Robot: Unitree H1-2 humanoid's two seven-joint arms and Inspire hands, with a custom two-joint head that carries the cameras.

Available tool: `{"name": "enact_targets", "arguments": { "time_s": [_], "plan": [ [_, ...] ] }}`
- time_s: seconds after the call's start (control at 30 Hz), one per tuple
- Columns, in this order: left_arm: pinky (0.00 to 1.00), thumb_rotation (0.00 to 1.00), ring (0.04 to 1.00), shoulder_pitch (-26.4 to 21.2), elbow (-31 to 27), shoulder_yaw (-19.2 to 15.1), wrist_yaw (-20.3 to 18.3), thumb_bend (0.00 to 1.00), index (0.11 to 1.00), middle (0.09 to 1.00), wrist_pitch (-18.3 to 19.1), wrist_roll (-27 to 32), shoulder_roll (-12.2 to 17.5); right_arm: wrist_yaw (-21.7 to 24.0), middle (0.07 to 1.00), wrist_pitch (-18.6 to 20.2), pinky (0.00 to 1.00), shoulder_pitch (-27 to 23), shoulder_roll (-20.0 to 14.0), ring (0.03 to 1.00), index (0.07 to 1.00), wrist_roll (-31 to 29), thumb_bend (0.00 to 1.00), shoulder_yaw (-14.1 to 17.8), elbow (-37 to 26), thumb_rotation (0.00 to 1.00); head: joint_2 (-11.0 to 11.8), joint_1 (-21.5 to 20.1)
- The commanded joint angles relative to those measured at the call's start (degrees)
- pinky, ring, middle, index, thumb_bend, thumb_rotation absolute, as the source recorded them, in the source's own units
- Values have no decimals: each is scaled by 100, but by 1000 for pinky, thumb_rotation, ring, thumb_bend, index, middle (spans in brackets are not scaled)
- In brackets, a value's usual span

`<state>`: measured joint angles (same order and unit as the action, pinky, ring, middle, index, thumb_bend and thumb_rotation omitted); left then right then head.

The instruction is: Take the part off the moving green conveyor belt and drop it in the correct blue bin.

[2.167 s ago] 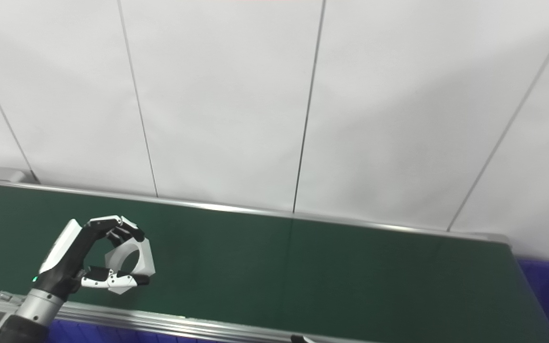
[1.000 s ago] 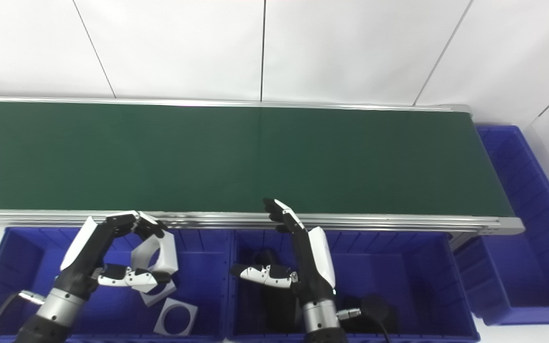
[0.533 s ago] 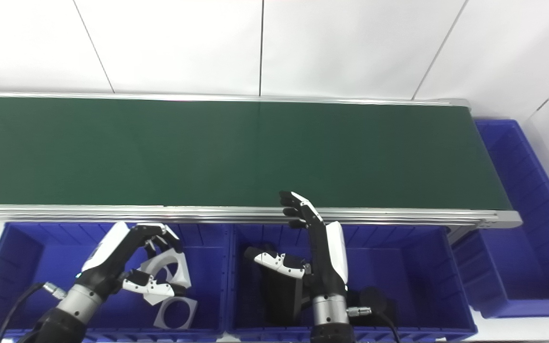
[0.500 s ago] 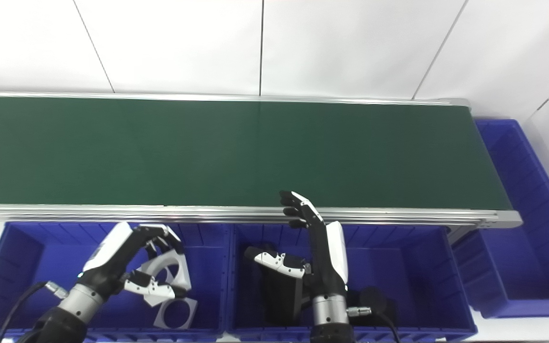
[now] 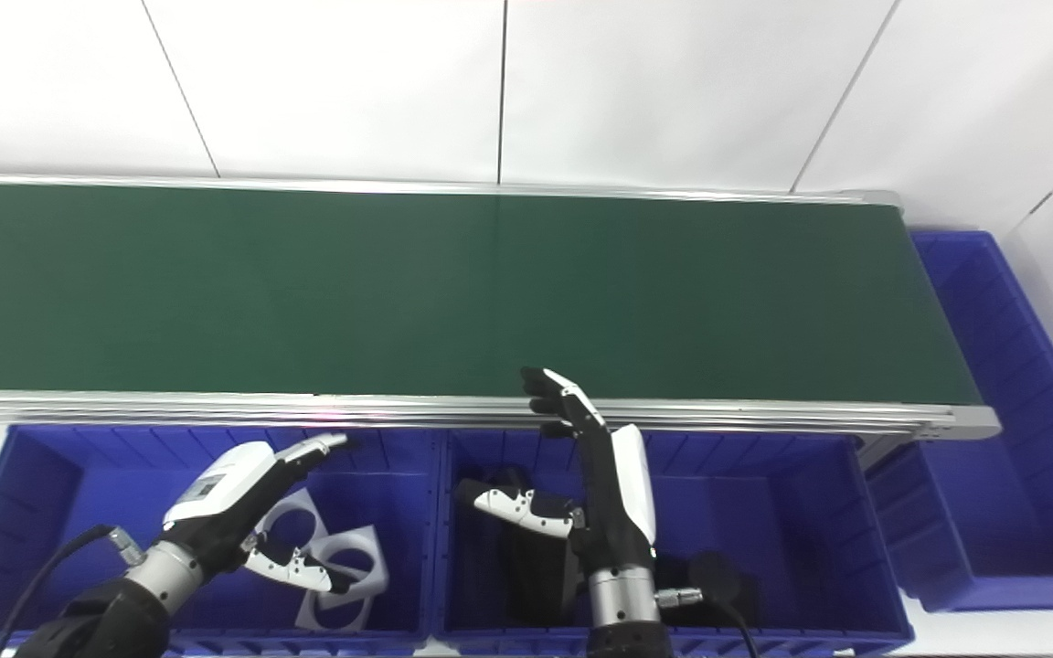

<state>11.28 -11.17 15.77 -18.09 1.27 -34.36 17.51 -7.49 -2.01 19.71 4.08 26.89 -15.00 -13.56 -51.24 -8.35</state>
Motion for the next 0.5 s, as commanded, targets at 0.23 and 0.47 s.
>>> {"name": "enact_targets", "arguments": {
  "time_s": [0.23, 0.47],
  "plan": [
    [829, 327, 909, 51, 86, -401, 358, 901, 927, 941, -720, 1477, -127, 341, 790, 307, 686, -36, -70, 755, 804, 62, 682, -59, -349, 27, 29, -5],
    [865, 248, 909, 46, 476, -658, 302, 901, 896, 917, -1344, 2774, -375, 767, 830, 711, 699, -76, -206, 781, 826, 38, 679, -130, -478, 0, 56, -5]
  ]
}}
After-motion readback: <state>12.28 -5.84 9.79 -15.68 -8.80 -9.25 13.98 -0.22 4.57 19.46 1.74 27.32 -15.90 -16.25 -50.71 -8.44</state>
